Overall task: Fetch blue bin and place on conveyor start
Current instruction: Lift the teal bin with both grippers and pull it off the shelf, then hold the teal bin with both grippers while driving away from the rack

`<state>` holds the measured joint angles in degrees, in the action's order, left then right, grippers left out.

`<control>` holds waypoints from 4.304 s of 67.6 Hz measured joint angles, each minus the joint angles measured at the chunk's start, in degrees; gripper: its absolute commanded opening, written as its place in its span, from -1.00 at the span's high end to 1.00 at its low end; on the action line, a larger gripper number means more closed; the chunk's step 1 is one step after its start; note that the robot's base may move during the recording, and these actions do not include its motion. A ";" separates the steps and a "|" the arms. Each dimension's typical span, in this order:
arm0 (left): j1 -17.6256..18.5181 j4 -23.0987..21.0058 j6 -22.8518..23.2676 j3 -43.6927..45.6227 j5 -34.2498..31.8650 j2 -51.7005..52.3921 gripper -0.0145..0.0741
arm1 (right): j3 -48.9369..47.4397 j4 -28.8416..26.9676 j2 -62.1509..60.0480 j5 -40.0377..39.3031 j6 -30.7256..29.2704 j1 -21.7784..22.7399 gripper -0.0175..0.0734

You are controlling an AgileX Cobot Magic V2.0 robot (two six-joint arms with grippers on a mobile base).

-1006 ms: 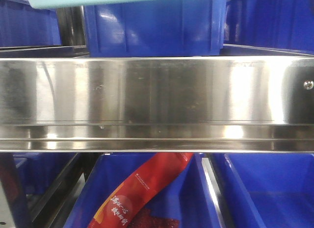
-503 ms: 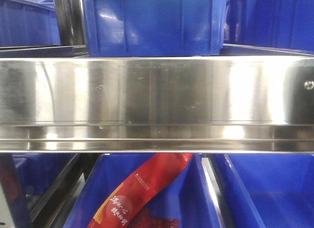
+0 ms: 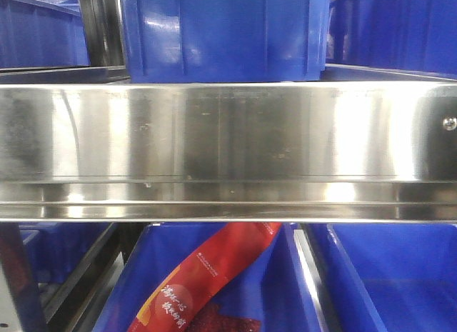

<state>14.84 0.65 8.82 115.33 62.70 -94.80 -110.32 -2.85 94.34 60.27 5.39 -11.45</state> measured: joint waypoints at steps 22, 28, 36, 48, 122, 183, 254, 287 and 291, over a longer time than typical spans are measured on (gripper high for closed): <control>0.00 0.10 -0.12 0.00 -1.93 0.00 0.92 | 0.00 0.21 0.00 -1.24 0.00 0.00 0.95; 0.00 0.21 -0.12 0.00 -2.27 0.00 0.92 | 0.00 0.21 0.00 -1.82 0.00 0.00 0.95; 0.00 0.33 -0.12 0.00 -2.40 0.00 0.92 | 0.00 0.32 0.00 -3.13 0.00 0.00 0.95; 0.00 0.44 -0.12 0.00 -2.92 0.00 0.92 | 0.00 0.54 0.00 -4.86 0.00 0.00 0.95; 0.00 1.13 -0.12 0.40 -4.35 0.00 0.92 | 0.00 1.15 0.00 -14.49 -0.32 0.00 0.95; 0.00 1.02 0.08 0.43 -4.47 0.00 0.92 | 0.00 1.38 0.00 -17.97 -0.92 0.00 0.95; 0.00 0.91 0.08 0.43 -4.47 0.00 0.92 | 0.00 1.49 0.00 -18.11 -0.92 0.00 0.95; 0.00 0.81 0.08 0.43 -4.47 0.00 0.92 | 0.00 1.49 0.00 -18.11 -0.92 0.00 0.95; 0.00 0.81 0.08 0.43 -4.47 0.00 0.92 | 0.00 1.49 0.00 -18.11 -0.92 0.00 0.95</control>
<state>14.84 1.46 8.90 115.77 58.23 -94.80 -110.32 -1.35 94.34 42.16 4.47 -11.45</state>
